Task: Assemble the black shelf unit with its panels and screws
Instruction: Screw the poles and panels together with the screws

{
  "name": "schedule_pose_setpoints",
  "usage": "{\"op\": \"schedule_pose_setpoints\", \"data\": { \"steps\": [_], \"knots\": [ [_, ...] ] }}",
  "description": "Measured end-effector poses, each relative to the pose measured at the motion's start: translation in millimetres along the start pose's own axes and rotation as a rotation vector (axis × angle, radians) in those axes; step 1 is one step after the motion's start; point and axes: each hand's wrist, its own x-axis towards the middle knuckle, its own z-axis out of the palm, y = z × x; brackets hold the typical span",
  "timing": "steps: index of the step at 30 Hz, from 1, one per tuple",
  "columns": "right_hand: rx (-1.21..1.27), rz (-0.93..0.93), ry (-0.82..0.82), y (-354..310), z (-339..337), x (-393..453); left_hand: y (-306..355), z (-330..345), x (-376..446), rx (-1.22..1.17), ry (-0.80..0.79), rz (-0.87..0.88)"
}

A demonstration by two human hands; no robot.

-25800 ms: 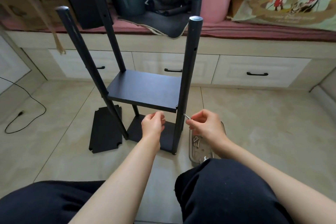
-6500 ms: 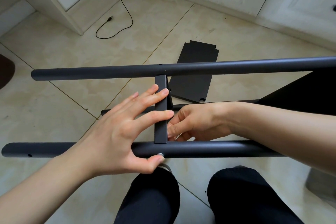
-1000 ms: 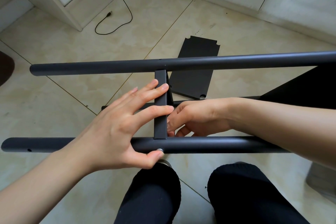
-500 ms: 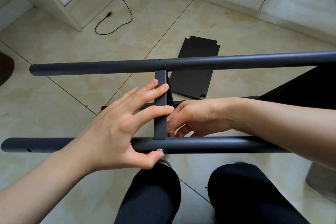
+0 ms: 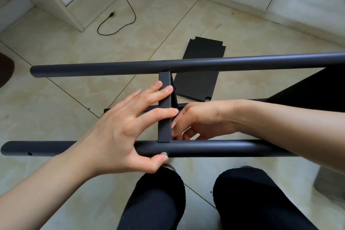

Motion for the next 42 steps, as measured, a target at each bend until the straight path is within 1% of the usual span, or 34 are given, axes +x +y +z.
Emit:
{"op": "schedule_pose_setpoints", "data": {
  "steps": [7,12,18,25,28,32,37,42],
  "knots": [
    [-0.043,-0.005,0.023,2.2,2.0,2.2,0.8,-0.9,0.0,0.001,-0.004,-0.004],
    [-0.006,-0.019,0.01,-0.2,1.0,0.4,1.1,-1.5,0.8,0.001,-0.01,-0.01],
    [-0.057,-0.02,0.042,3.4,0.7,2.5,1.2,-1.1,0.6,-0.003,-0.005,-0.003],
    [-0.007,-0.026,-0.008,1.1,0.7,1.0,1.3,-1.0,0.8,-0.004,-0.004,-0.007],
    [0.008,-0.002,-0.034,0.0,-0.4,-0.8,1.1,-0.5,0.9,-0.008,-0.003,-0.004],
    [-0.017,0.0,0.003,0.6,-0.2,0.1,0.5,-0.6,0.5,-0.007,-0.003,-0.001],
    [-0.042,-0.025,0.009,2.0,2.1,1.5,0.4,-0.7,0.8,-0.006,-0.004,-0.002],
    [0.013,-0.011,-0.008,0.8,0.4,1.5,1.0,-0.8,1.1,-0.007,-0.005,-0.004]
  ]
}}
